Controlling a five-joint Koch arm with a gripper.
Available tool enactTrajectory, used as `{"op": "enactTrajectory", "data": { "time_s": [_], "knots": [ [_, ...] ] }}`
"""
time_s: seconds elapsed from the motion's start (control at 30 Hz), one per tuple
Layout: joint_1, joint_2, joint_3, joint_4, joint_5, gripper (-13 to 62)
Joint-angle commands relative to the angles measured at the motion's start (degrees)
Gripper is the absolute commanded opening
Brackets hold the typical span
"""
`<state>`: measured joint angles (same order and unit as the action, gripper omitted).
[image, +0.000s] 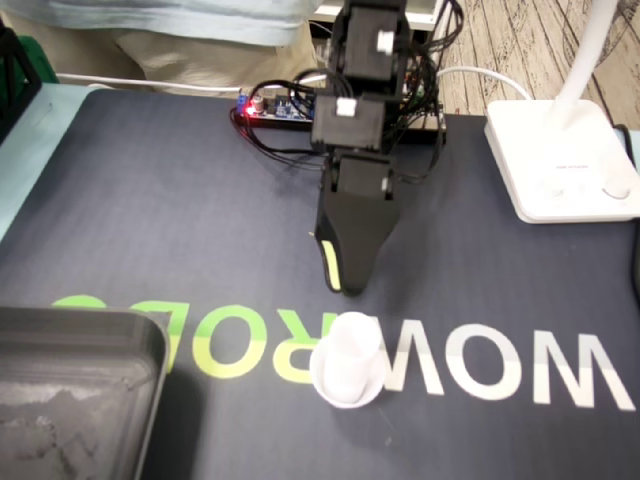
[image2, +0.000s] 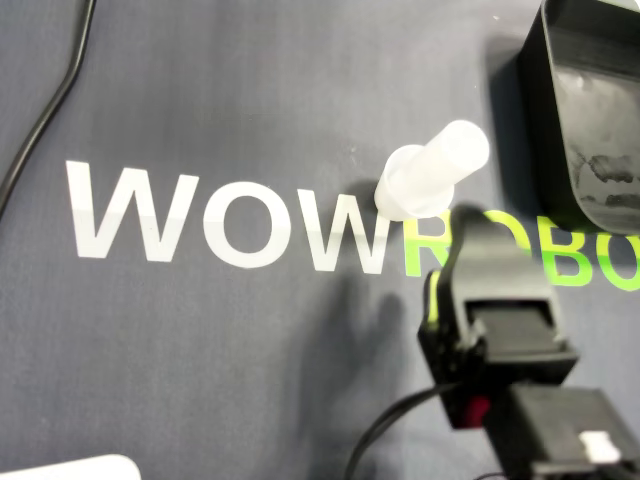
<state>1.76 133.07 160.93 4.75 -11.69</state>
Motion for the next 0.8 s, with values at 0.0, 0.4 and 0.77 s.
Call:
{"op": "enactTrajectory", "data": {
  "time_s": [0.0, 0.4, 0.77],
  "knots": [
    [0.0, 4.57, -5.1, -0.44, -2.46, 33.7],
    [0.53, 4.48, -9.14, -19.78, -37.88, 33.5],
    [0.09, 4.13, 7.21, -49.83, -63.02, 32.6]
  ]
}}
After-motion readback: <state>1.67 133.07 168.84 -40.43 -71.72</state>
